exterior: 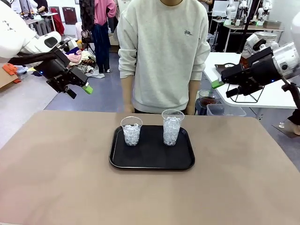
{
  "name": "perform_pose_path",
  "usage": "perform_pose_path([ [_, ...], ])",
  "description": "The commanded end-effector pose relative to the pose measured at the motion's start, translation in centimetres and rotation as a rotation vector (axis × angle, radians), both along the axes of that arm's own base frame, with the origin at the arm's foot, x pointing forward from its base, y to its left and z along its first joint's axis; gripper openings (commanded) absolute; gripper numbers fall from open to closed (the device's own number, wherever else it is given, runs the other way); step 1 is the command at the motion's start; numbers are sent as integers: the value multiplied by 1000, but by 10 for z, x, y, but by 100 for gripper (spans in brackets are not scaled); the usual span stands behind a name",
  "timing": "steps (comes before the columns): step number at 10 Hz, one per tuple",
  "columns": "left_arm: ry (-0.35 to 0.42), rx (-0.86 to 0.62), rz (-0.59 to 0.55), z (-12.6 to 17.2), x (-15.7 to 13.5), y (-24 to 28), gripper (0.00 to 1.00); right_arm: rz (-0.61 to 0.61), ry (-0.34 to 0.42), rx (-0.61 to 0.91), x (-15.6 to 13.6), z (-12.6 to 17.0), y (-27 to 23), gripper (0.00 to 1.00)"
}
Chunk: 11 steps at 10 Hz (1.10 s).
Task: Pour the drink into the iced cup.
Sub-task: Pick up the iced cup indicated by the human and present it to them.
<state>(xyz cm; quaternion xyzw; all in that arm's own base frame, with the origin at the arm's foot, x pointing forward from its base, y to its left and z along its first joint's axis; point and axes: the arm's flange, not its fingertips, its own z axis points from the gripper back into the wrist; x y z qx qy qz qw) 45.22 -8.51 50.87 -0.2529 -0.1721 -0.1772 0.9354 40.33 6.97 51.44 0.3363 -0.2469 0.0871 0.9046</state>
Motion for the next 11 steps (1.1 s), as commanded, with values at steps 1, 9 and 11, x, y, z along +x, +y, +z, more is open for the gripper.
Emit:
perform_pose_path([
  [1,-10,-20,-2,4,-6,0,100,11,-4,18,-1,2,-1,100],
  [9,239,-348,210,2,25,48,100,-94,300,382,25,10,-11,100],
  [11,337,-466,226,-6,31,52,100,-107,373,468,31,-5,-21,100],
])
